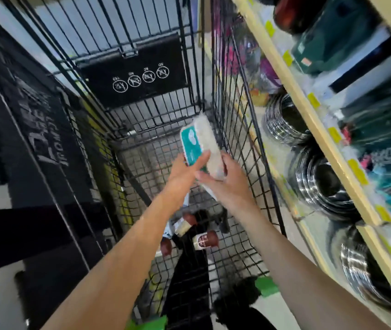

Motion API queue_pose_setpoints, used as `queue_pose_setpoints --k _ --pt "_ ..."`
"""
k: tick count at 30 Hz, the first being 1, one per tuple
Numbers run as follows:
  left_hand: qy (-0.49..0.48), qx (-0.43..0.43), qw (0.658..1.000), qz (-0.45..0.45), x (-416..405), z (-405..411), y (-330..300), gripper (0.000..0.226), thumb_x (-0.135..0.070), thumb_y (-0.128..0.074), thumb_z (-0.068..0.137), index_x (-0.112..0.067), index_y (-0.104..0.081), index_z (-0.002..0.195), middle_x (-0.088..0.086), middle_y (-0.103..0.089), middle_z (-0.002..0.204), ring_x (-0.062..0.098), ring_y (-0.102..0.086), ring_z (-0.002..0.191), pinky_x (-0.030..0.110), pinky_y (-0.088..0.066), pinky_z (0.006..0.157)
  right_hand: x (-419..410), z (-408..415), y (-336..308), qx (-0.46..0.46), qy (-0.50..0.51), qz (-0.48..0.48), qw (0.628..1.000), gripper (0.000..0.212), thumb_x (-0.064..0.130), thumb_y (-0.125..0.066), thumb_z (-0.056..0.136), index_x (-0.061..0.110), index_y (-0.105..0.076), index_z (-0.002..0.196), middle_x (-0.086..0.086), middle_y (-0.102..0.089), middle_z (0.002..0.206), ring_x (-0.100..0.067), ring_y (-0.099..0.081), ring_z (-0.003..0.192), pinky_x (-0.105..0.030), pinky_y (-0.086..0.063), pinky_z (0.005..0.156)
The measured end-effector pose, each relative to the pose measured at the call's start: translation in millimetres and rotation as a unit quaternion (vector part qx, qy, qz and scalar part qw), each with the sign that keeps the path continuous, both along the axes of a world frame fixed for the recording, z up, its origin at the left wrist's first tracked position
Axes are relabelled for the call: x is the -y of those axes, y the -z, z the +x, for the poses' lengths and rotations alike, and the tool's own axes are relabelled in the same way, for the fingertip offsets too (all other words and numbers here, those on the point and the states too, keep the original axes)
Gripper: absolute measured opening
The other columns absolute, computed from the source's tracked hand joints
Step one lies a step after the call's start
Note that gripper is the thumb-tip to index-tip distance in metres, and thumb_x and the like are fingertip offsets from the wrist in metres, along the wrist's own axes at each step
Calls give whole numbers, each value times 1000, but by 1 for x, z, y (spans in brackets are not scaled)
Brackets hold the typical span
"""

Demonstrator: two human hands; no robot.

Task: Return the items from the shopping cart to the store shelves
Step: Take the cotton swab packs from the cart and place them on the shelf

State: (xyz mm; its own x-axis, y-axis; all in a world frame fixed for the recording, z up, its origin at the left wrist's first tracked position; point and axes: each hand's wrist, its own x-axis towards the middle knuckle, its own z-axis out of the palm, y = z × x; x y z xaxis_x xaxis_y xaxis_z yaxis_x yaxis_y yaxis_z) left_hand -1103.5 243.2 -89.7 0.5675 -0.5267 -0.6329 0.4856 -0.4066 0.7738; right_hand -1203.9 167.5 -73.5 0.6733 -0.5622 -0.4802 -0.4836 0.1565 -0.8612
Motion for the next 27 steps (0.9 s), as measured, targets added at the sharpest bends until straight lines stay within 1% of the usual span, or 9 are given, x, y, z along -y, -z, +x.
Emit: queue_pose_setpoints --k 2,4,8,10,12,14,20,24,27 --pt "24 -34 999 -32 1 -4 -8 35 -45 -49 101 -16 -67 107 -1 -75 101 9 -70 83 28 -58 80 8 -9 -16 14 54 -102 993 39 16 -80 81 18 -60 114 12 -67 92 10 -64 75 -10 -47 66" --pt "43 -24 999 -24 -5 -1 -3 42 -43 -39 105 -15 -69 100 -1 -74 97 8 -69 84 25 -56 78 16 -21 -28 15 65 -200 978 36 16 -81 79 17 -63 110 6 -69 93 -5 -65 79 -20 -50 68" --pt "92 72 986 117 -38 16 50 22 8 -46 98 -5 -62 92 14 -65 94 9 -66 72 18 -51 60 23 -42 -44 -29 59 -336 939 40 22 -82 76 20 -65 111 7 -70 96 -12 -65 82 -29 -55 69" --pt "194 129 944 235 -62 23 90 24 6 -59 90 -8 -60 109 19 -62 112 19 -62 92 23 -53 74 20 -49 -45 -40 75 -372 924 39 23 -82 75 20 -65 110 7 -70 96 -13 -66 82 -29 -55 67" --pt "292 183 872 346 -81 21 116 58 -7 -72 81 -17 -52 134 9 -63 127 27 -61 114 33 -51 93 15 -55 -38 -56 86 -388 916 37 24 -82 76 18 -64 108 5 -70 95 -13 -65 81 -26 -52 64" --pt "361 242 821 370 -91 18 122 72 -18 -75 80 -22 -43 144 8 -62 132 30 -57 122 39 -49 100 10 -57 -26 -73 82 -391 914 37 25 -82 77 15 -64 108 3 -70 94 -14 -65 80 -19 -49 61" --pt "430 319 753 382 -83 21 146 79 -34 -80 81 -34 -38 148 5 -33 154 27 -32 143 48 -36 113 -15 -51 13 -140 29 -356 924 38 28 -79 81 16 -60 112 4 -67 100 -13 -63 82 -30 -56 63" --pt "502 356 696 369 -66 29 152 74 -38 -77 82 -30 -39 145 2 -41 150 26 -41 138 47 -34 112 -21 -44 38 -196 -24 -343 918 44 32 -79 80 15 -61 117 -2 -70 106 -17 -68 86 -12 -51 56" --pt "497 349 705 367 -55 42 157 75 -46 -77 80 -27 -41 143 0 -50 143 26 -50 131 45 -38 107 -19 -37 51 -240 -38 -330 912 43 32 -81 79 15 -62 115 -2 -71 104 -15 -67 79 -19 -57 59"
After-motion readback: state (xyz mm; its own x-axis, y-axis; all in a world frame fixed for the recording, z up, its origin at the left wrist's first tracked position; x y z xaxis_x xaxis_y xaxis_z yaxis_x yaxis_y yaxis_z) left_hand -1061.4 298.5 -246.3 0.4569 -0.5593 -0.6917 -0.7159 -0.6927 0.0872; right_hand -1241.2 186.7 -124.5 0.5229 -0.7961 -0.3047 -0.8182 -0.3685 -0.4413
